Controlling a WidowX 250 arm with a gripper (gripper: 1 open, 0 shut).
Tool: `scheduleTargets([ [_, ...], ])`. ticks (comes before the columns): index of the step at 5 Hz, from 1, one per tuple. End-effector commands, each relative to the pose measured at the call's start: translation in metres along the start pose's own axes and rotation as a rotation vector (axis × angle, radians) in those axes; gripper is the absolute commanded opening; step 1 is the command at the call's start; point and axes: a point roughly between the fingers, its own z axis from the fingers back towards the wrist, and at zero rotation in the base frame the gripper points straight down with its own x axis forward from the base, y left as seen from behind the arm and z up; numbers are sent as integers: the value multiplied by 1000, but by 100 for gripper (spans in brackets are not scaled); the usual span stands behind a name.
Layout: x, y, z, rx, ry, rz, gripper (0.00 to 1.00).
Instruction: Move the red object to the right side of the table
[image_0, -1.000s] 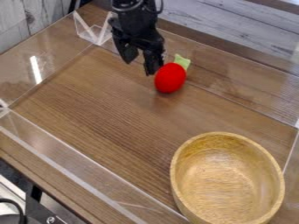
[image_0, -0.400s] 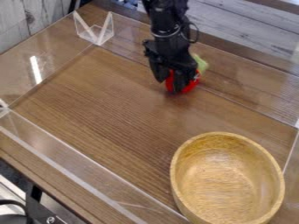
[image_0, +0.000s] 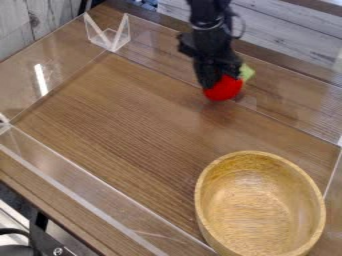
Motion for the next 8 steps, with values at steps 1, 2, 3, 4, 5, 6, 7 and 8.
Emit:
scheduleTargets([
  [1,26,-27,28,18,-98,-30,0],
  [2,32,-58,23,11,-96,-52,0],
  [3,30,-62,16,-11,-86,-108,0],
  [4,26,-56,11,-21,-76,-146,0],
  [5,23,-67,5,-27,-49,-131,0],
  [6,25,-79,-3,-34,-22,-118,100],
  [7,27,-88,-19,-46,-8,-141,0],
  [8,28,-88,-16,-33,-28,-130,0],
])
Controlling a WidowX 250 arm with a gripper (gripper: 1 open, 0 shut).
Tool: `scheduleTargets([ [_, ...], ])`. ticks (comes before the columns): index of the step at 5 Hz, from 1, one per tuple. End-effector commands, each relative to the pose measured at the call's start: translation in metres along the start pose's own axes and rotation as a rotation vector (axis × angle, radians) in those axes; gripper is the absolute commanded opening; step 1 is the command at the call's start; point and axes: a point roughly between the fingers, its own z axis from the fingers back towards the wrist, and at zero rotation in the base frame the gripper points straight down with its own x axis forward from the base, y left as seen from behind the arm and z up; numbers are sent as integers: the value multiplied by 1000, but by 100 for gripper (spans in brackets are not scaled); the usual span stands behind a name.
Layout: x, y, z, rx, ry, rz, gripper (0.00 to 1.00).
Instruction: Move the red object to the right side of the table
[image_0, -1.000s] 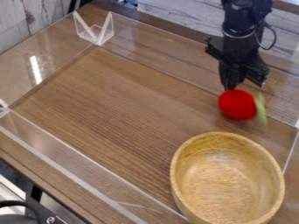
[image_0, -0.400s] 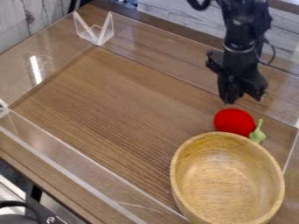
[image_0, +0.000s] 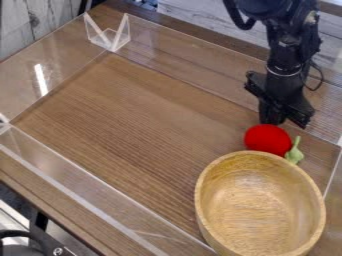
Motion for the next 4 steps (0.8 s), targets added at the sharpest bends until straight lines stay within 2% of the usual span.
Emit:
scheduleTargets([
  [1,15,8,48,24,-90,30,0],
  [2,15,13,57,29,-82,57,0],
  [3,17,13,47,18,-65,49,0],
  [4,13,11,38,6,-44,40,0],
])
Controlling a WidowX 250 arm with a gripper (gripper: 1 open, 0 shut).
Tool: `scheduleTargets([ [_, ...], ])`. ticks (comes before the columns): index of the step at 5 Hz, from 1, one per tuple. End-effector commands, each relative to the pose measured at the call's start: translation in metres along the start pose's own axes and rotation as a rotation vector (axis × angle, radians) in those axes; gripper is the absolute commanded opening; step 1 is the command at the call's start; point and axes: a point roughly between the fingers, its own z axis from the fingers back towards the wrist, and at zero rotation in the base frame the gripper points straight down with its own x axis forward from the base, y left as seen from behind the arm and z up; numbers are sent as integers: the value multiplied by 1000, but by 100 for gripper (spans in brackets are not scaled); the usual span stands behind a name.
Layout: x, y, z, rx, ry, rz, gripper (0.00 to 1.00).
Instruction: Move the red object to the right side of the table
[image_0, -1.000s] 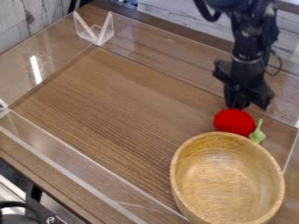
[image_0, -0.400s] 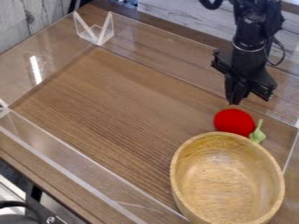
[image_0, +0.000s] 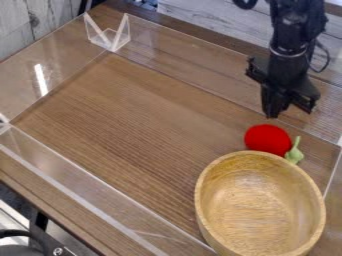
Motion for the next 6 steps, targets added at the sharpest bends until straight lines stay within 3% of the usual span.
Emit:
scheduleTargets([
  [1,7,1,9,-4,-36,-11,0],
  [2,5,0,3,-12,-22,-14,0],
  [3,2,10,6,-15,-30,27,100],
  [5,-10,13,25,-46,-69,1,100],
  [6,-12,18,38,-50,-100,-10,0],
])
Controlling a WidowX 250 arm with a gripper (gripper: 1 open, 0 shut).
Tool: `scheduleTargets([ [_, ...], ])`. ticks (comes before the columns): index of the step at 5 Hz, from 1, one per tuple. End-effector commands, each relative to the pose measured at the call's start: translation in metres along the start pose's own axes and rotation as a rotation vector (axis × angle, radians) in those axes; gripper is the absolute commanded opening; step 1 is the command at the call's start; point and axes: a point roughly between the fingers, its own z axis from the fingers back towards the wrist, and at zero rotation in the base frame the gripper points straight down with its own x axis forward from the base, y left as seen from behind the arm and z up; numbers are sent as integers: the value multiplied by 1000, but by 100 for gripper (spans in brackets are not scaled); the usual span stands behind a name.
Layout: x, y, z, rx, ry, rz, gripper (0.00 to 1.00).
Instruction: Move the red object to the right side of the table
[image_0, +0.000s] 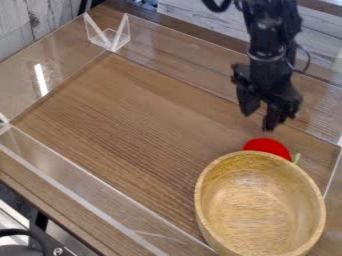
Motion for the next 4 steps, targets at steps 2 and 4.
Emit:
scheduleTargets([
  [2,28,-4,38,-11,-67,-25,100],
  [4,39,-22,18,-52,-39,-127,100],
])
